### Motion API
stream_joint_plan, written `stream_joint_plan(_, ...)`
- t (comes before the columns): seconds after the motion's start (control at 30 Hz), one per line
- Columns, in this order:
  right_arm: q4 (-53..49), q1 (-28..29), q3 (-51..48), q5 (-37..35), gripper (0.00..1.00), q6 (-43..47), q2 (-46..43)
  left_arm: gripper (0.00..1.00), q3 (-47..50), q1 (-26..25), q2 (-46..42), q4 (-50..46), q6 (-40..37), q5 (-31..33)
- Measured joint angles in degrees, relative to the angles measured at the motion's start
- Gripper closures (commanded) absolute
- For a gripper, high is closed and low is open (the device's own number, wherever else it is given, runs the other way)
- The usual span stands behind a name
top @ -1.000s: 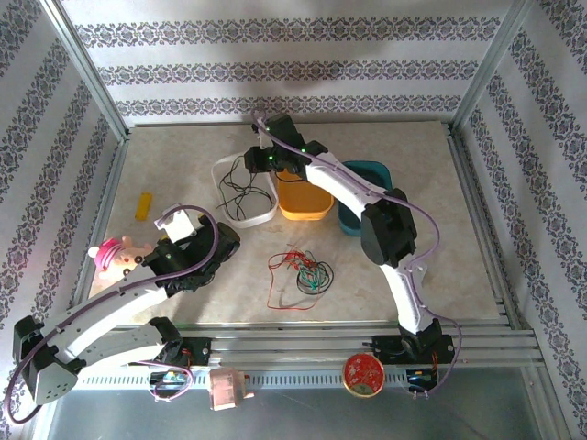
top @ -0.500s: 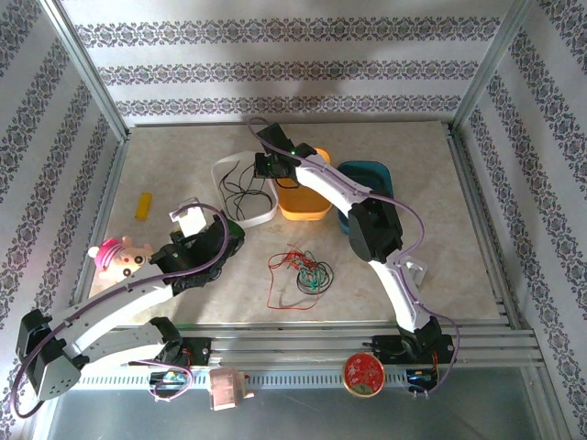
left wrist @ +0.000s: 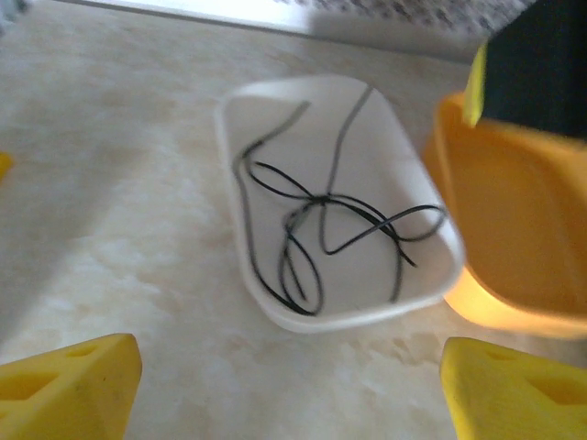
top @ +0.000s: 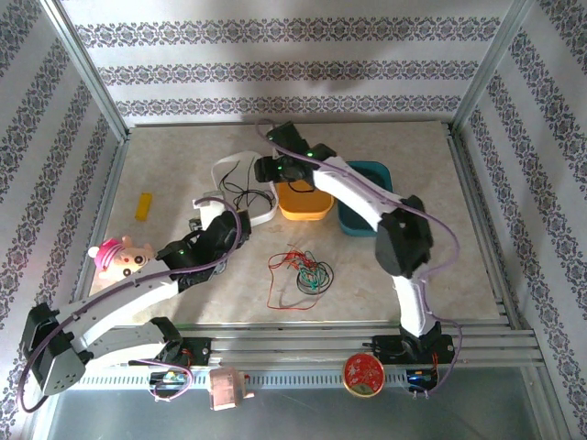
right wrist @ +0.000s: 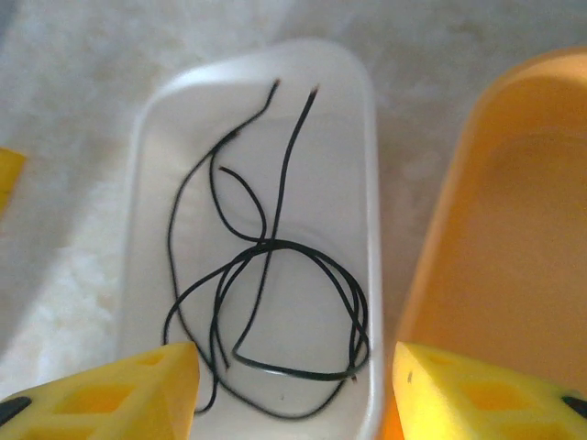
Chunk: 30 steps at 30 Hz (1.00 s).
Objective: Untangle the cables
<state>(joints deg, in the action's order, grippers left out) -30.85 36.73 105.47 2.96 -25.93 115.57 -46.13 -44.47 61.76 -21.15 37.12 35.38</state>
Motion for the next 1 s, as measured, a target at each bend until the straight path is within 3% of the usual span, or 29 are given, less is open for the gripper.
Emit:
stream_joint_plan(0.23, 6.2, -3.7, -25.4, 0.8, 0.42, 0.5, -25.2, 0.14, -0.3, 0.0, 6.3, 6.4, -7.6, -18.3)
stream_joint_plan(0.37, 5.6, -4.2, -39.5, 4.9, 0.43, 0.7, -33.8, 0.15, -0.3, 0.0, 10.2, 9.1, -10.0, -28.6)
stream_joint_plan(0.6, -2.0, -3.5, -54.8, 14.6, 0.44, 2.4, -37.2, 0.16, -0.4, -0.1, 14.6, 11.4, -12.1, -39.1)
stream_joint_plan(0.77, -4.6, -3.6, -59.6, 14.9, 0.46, 2.1, -37.9, 0.16, -2.8, -1.2, 20.6, 11.4, -14.3, -42.9)
stream_joint_plan(1.0, -4.7, -3.6, -60.1, 12.7, 0.47, 1.7, -35.6, 0.2, -4.0, -3.0, 26.7, 11.4, -15.9, -43.1)
